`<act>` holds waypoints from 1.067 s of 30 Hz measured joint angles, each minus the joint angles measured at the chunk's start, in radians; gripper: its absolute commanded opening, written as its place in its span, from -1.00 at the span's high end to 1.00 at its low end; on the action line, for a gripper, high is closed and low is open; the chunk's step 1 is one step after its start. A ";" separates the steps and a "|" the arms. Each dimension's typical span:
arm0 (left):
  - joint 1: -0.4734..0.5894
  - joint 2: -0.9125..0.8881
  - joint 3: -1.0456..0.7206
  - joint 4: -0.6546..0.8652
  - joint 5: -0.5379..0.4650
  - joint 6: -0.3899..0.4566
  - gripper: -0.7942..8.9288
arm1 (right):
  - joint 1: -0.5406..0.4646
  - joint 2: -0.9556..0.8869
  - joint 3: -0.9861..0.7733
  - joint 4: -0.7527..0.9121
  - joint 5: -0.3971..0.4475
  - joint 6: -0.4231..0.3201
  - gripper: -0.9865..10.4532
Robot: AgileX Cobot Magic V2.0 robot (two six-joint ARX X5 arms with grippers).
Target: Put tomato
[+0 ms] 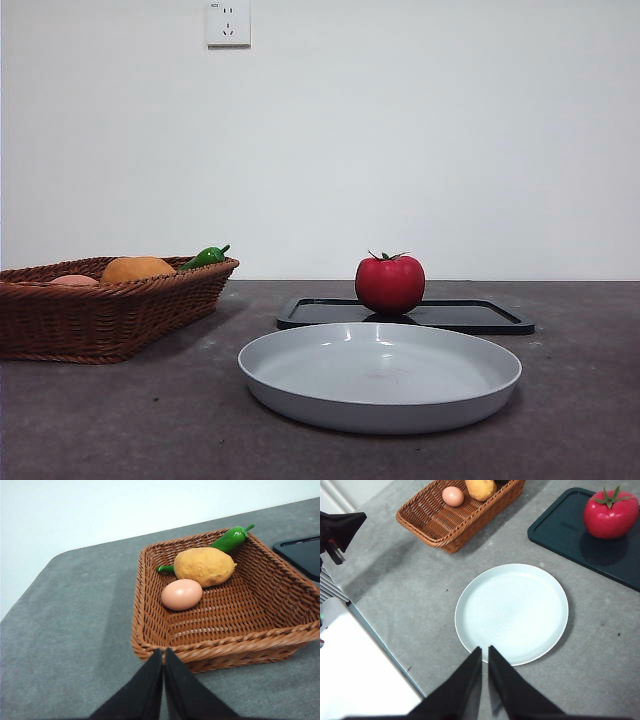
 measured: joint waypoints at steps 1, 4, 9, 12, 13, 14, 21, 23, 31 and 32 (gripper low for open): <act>0.000 0.000 0.000 0.000 0.000 0.000 0.82 | 0.000 0.000 0.000 0.000 0.000 0.000 0.81; 0.000 0.000 0.000 0.000 0.000 0.000 0.82 | 0.000 0.000 0.000 0.000 0.000 0.000 0.81; 0.000 0.000 0.000 0.000 0.000 0.000 0.82 | 0.000 0.000 0.000 0.000 0.000 0.000 0.81; 0.000 0.000 0.000 0.000 0.000 0.000 0.82 | 0.000 -0.001 0.000 0.000 0.001 -0.001 0.81; 0.000 0.000 0.000 0.000 0.000 0.000 0.82 | -0.002 -0.005 0.000 0.001 0.008 -0.007 0.81; 0.000 0.000 0.000 0.000 0.000 0.000 0.82 | -0.008 -0.010 0.000 0.001 0.020 -0.020 0.81; 0.000 0.000 0.000 0.000 0.000 0.000 0.82 | -0.168 -0.141 -0.058 0.161 0.056 -0.081 0.81; 0.000 0.000 0.000 0.000 0.000 0.000 0.82 | -0.230 -0.196 -0.118 0.233 0.056 -0.086 0.81; 0.000 0.000 0.000 0.000 0.000 0.000 0.82 | -0.384 -0.419 -0.446 0.575 0.131 -0.069 0.81; 0.000 0.000 0.000 0.000 0.000 0.000 0.82 | -0.389 -0.440 -0.478 0.603 0.153 -0.058 0.81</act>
